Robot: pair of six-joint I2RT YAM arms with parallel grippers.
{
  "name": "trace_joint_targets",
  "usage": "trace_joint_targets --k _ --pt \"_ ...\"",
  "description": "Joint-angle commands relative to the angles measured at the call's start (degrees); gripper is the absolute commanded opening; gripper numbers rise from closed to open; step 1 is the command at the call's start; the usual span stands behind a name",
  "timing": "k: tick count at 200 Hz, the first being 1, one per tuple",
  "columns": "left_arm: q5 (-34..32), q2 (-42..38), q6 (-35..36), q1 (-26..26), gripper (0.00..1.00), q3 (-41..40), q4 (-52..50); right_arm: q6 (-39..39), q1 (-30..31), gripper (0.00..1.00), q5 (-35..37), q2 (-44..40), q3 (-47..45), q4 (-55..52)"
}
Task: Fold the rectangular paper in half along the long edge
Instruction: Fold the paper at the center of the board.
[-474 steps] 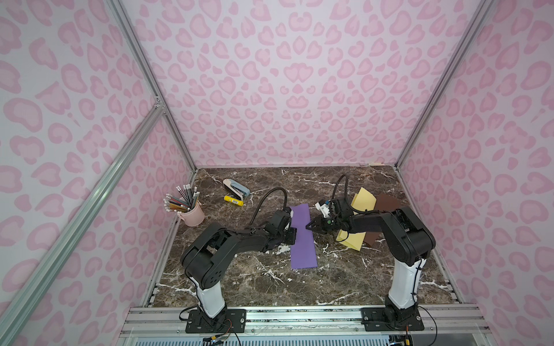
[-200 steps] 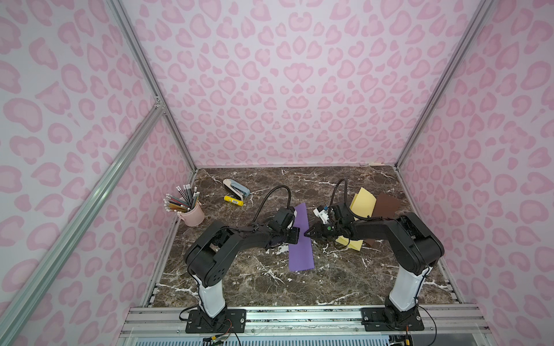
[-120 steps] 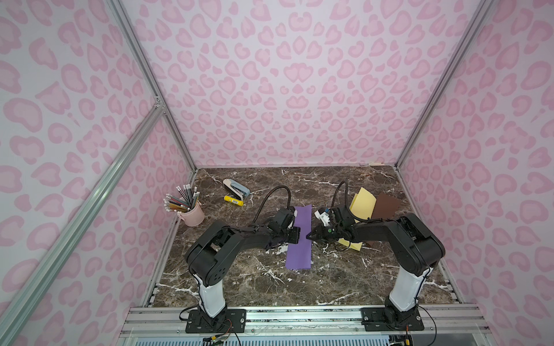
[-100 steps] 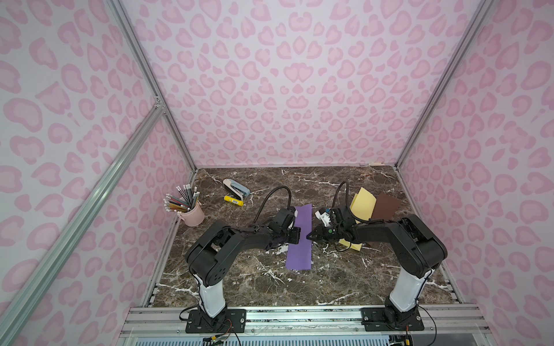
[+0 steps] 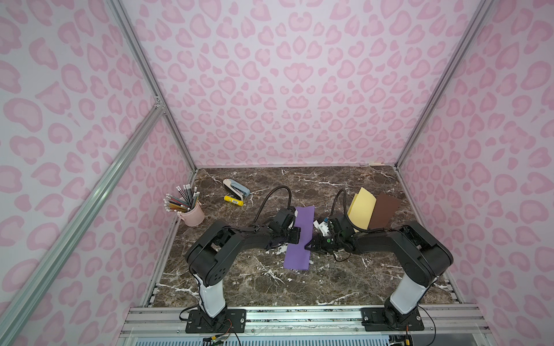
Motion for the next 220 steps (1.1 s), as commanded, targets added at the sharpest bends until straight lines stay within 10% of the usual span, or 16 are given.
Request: trace_joint_targets --k 1,27,61,92,132,163,186,220 --pt "-2.0 0.3 -0.2 0.0 0.04 -0.2 -5.2 0.5 0.2 0.0 1.7 -0.9 -0.1 1.4" --pt "-2.0 0.4 -0.2 0.0 0.04 -0.3 -5.2 0.8 0.6 0.0 2.3 -1.9 -0.4 0.6" --pt "-2.1 0.5 -0.2 0.0 0.04 0.1 -5.2 2.8 2.4 0.34 3.8 -4.7 -2.1 0.3" --pt "-2.1 0.7 -0.1 0.0 0.04 0.2 -5.4 4.7 4.3 0.33 4.7 -5.9 -3.8 1.2" --pt "-2.1 0.8 -0.1 0.0 0.04 0.1 -5.5 5.5 5.3 0.0 5.1 -6.1 -5.1 2.0" --pt "-2.4 0.9 0.0 0.0 0.04 0.4 -5.8 5.9 6.1 0.0 5.5 -6.9 -5.3 1.2" --pt "-2.4 0.9 0.0 0.0 0.04 0.4 -5.9 7.5 7.7 0.3 6.6 -7.6 -6.0 1.3" --pt "-2.5 0.9 0.1 0.0 0.04 0.4 -6.0 10.1 10.3 0.28 8.0 -8.0 -7.5 2.3"
